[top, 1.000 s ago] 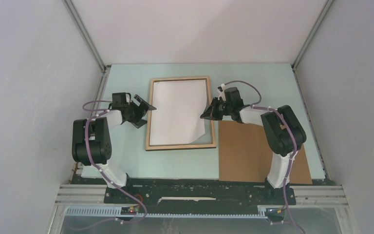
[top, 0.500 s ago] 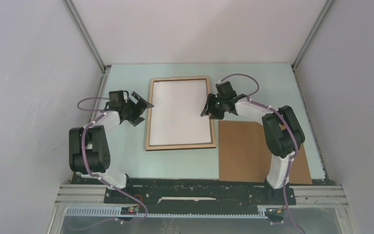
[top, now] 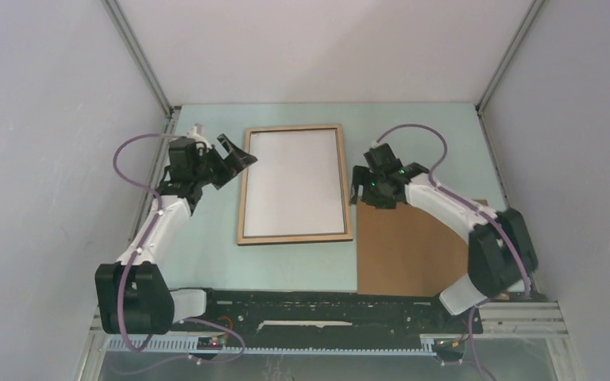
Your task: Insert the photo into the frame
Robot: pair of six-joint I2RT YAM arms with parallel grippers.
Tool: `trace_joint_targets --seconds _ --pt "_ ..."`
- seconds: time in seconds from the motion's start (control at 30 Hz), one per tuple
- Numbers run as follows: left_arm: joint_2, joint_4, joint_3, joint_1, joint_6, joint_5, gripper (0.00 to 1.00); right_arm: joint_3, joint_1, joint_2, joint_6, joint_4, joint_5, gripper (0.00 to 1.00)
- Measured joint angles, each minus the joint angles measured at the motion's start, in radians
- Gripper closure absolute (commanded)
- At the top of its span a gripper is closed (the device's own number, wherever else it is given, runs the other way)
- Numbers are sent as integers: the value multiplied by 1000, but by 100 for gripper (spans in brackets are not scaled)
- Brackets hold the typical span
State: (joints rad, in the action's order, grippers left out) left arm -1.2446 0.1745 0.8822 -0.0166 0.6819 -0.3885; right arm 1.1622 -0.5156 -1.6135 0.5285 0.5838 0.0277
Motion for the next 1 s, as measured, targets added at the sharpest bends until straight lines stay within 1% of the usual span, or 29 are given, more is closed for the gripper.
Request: trace_joint_targets --seconds 0.17,0.3,0.43,0.5,0.53,0.63,0.7,0.77,0.8,0.83,0.87,1.0 --pt "12 0 0 118 -33 -49 2 -237 0 262 13 23 -1 10" --pt "23 0 0 247 -63 -72 2 -400 35 441 50 36 -16 10" --pt "33 1 0 394 -91 -78 3 -519 150 561 96 47 -63 6" --pt "35 7 0 491 -110 -54 3 -560 241 603 111 46 -108 6" --pt "35 10 0 532 -116 -47 4 -575 287 620 116 44 -135 7" --pt "32 14 0 704 -114 9 6 -601 404 634 127 31 -207 8" --pt "20 6 0 816 -105 46 6 -610 444 628 128 23 -230 9" --pt "11 -22 -12 921 -75 105 5 -613 452 621 127 17 -238 9" --pt "12 -46 -27 938 -55 132 5 -616 457 618 127 12 -237 9" --pt "13 -82 -51 992 -27 161 5 -620 460 615 127 6 -236 9" --pt "13 -119 -80 1021 7 195 5 -623 464 612 127 3 -235 9" --pt "-14 -204 -175 1097 147 343 3 -632 500 569 129 -14 -219 10"
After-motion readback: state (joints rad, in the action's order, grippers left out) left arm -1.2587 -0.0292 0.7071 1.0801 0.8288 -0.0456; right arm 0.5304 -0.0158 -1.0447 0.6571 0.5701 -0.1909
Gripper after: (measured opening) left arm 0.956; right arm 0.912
